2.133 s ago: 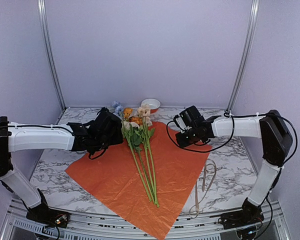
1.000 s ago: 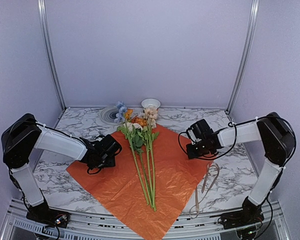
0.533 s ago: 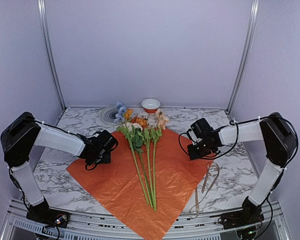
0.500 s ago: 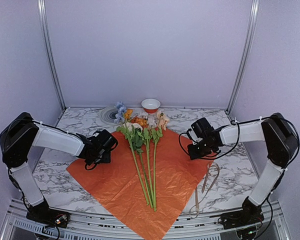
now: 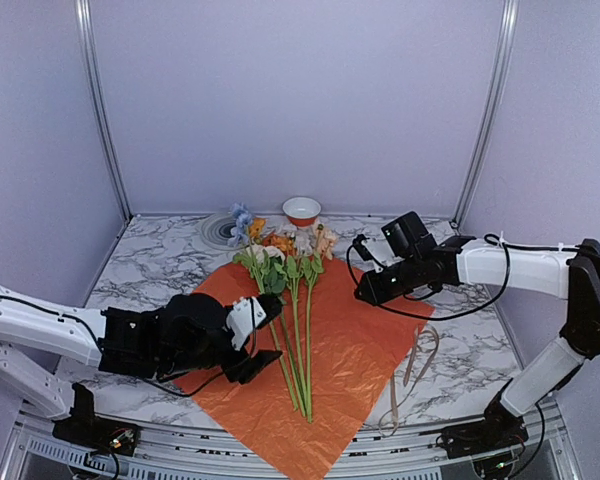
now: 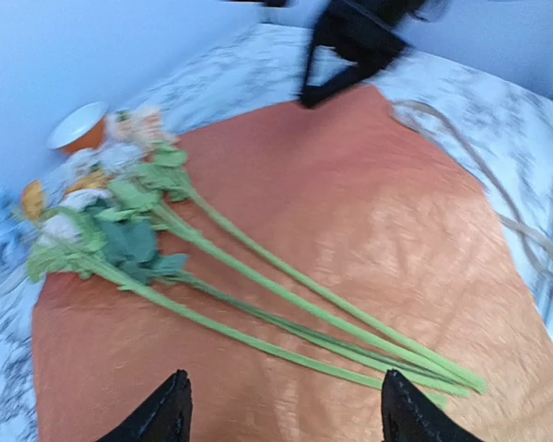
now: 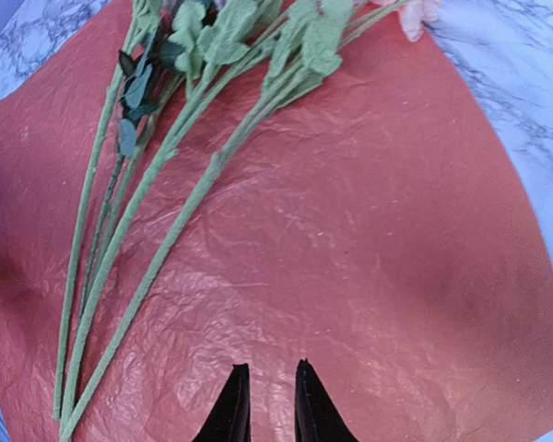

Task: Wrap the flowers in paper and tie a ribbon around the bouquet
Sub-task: Pick up the bottom corner of the flattened wrapping paper from the center of the board.

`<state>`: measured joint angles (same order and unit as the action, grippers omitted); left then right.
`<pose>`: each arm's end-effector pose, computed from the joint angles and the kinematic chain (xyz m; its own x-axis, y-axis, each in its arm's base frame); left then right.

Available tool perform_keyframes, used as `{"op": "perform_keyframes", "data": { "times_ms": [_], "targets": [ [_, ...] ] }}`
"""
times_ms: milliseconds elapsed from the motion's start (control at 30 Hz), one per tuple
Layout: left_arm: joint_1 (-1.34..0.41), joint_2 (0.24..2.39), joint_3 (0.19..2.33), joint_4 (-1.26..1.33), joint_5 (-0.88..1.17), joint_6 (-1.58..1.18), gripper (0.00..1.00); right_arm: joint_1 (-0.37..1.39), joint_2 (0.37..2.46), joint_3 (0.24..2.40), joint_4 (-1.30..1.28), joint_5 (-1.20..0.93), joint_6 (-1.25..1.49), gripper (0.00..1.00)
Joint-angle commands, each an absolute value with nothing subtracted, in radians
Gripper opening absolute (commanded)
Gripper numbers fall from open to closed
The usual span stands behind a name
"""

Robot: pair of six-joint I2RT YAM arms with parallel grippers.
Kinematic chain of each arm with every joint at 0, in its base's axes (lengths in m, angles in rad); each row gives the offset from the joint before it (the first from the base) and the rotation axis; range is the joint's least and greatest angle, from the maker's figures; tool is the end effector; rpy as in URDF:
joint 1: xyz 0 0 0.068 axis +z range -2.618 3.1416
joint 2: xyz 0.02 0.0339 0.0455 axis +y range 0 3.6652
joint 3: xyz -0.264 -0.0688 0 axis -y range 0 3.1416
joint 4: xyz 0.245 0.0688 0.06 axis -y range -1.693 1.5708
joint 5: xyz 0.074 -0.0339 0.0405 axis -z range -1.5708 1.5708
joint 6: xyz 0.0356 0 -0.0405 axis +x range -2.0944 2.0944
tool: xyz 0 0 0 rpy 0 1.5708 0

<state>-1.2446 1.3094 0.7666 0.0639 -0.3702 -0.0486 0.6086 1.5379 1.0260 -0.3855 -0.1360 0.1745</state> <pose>0.1044 -0.2684 0.2440 -0.1854 0.4067 -0.8946 0.7721 0.6234 0.1234 0.2618 0.1883 0.2242 -0.7420 -0.3074 -0.5958 -0.5148 0.8305 0.2126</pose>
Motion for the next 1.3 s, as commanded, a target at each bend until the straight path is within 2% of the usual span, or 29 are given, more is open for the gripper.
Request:
{"op": "perform_keyframes", "data": {
  "times_ms": [0,100,267,433,900,1067,1267],
  "targets": [
    [-1.424,1.342,0.671,0.192,-0.089,0.299,0.74,0.657,1.542,1.063,-0.43,-0.216,0.167,0.18],
    [-1.533,1.444,0.725,0.104,-0.084,0.389,0.78,0.67,1.535,1.052,-0.42,-0.259,0.191,0.18],
    [-1.585,1.596,0.827,0.0,-0.011,0.419,0.78,0.704,1.536,1.023,-0.401,-0.306,0.209,0.19],
    [-1.6,1.644,0.867,-0.012,0.034,0.475,0.78,0.712,1.544,1.016,-0.407,-0.296,0.216,0.19],
    [-1.618,1.797,1.045,-0.293,0.09,0.671,0.82,0.712,1.579,1.018,-0.412,-0.266,0.206,0.19],
    [-1.617,1.865,1.085,-0.31,0.065,0.659,0.77,0.712,1.594,1.027,-0.419,-0.248,0.196,0.19],
    [-1.617,1.932,1.155,-0.36,0.008,0.603,0.63,0.712,1.605,1.024,-0.423,-0.229,0.189,0.19]
  ]
}}
